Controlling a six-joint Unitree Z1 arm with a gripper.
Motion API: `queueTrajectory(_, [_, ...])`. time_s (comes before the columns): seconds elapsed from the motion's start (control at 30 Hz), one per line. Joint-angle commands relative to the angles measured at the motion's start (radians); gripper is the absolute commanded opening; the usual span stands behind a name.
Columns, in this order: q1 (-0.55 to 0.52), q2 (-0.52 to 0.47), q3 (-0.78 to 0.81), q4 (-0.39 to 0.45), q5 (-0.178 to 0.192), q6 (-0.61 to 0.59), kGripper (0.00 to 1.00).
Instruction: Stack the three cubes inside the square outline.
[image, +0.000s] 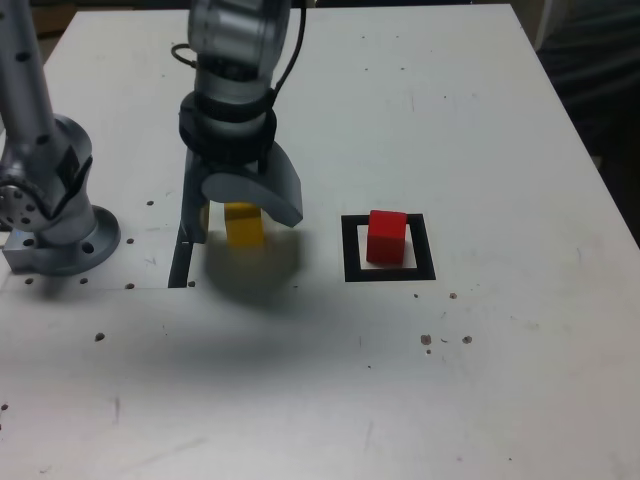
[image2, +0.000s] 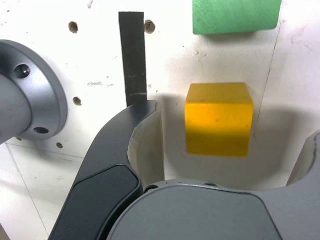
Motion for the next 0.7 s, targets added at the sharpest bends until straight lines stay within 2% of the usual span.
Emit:
queueTrajectory(0.0, [0.01, 0.023, 0.002, -0.005, -0.005, 0.01, 0.94])
queueTrajectory(0.23, [0.02, 0.057, -0.007, -0.016, -0.016, 0.022, 0.8])
queueTrajectory(0.57, [0.02, 0.071, -0.01, -0.051, -0.017, 0.022, 0.4])
queueTrajectory(0.67, [0.02, 0.071, -0.011, -0.057, -0.015, 0.023, 0.31])
